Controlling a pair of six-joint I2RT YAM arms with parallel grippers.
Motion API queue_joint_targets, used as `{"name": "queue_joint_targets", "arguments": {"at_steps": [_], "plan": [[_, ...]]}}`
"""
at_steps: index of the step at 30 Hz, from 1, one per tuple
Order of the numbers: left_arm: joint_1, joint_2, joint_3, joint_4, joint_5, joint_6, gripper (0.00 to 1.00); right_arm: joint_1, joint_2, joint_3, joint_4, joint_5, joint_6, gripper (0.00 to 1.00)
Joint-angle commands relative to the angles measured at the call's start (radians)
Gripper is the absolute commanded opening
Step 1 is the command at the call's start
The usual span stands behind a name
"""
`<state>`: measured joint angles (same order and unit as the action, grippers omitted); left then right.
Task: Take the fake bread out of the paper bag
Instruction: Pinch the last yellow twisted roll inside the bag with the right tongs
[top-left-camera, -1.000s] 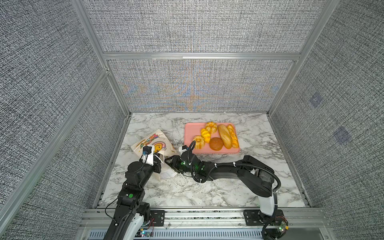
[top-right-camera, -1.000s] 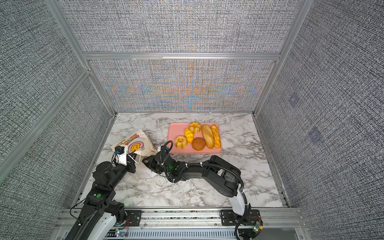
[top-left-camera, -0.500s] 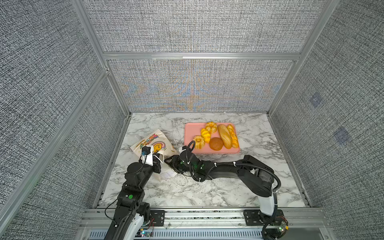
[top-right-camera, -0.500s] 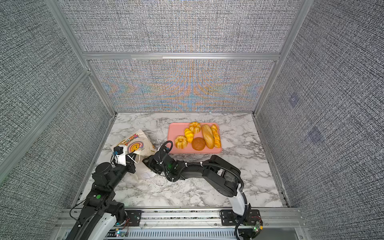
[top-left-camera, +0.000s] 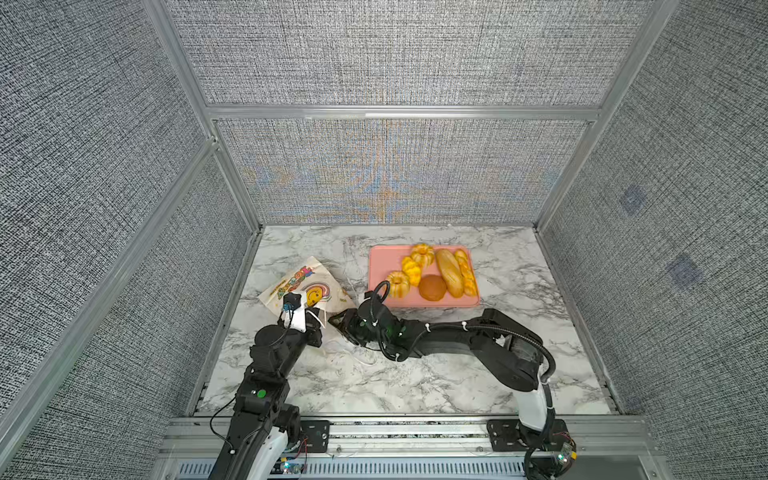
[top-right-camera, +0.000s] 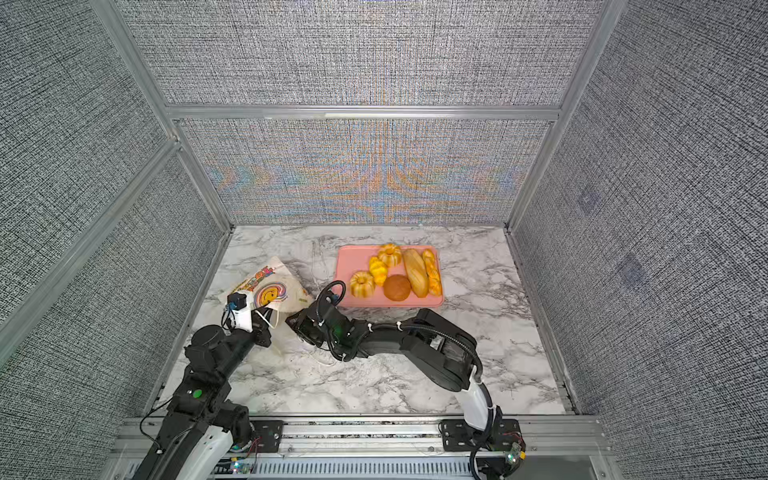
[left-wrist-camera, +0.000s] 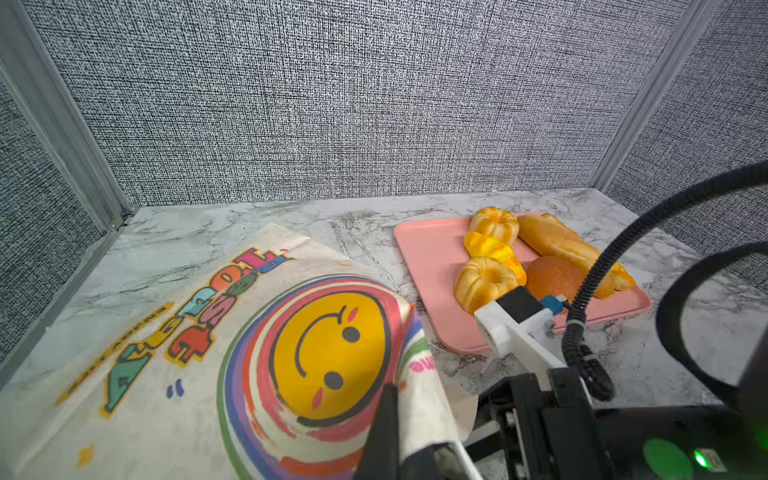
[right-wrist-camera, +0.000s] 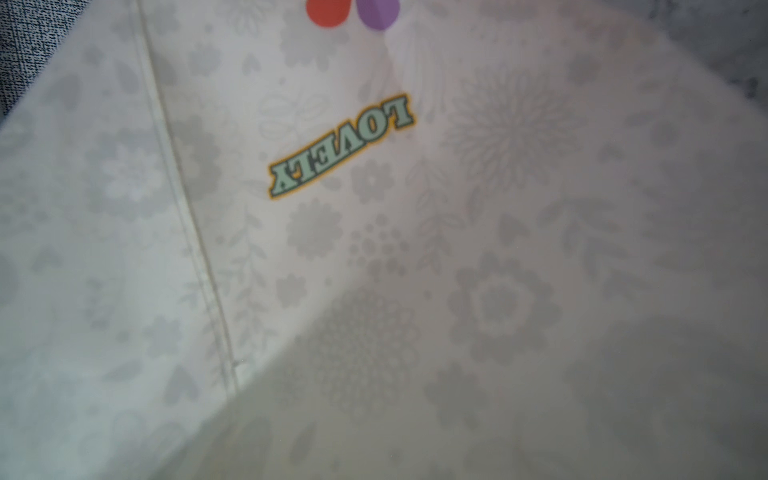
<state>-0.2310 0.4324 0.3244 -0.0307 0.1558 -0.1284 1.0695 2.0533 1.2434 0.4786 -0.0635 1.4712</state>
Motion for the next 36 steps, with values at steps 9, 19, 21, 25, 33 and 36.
{"name": "queue_joint_targets", "arguments": {"at_steps": [9,19,21,25,33,36], "plan": [[0.001,0.003,-0.002,0.026,0.039,-0.006,0.0,-0.031,0.067,0.039,0.19,-0.009,0.032,0.32],[0.0,0.003,-0.003,0.028,0.032,-0.022,0.0,-0.053,0.137,0.11,0.164,-0.066,0.022,0.29],[0.0,0.004,-0.002,0.023,-0.005,-0.045,0.0,-0.052,0.131,0.111,0.159,-0.076,0.001,0.14],[0.001,0.031,0.021,-0.001,-0.095,-0.117,0.0,-0.041,0.06,0.084,0.083,-0.078,-0.092,0.0],[0.001,0.218,0.149,-0.083,-0.252,-0.322,0.0,0.022,-0.139,-0.088,-0.115,0.017,-0.315,0.0],[0.0,0.293,0.211,-0.098,-0.265,-0.351,0.0,0.045,-0.178,-0.147,-0.14,0.039,-0.357,0.0]]}}
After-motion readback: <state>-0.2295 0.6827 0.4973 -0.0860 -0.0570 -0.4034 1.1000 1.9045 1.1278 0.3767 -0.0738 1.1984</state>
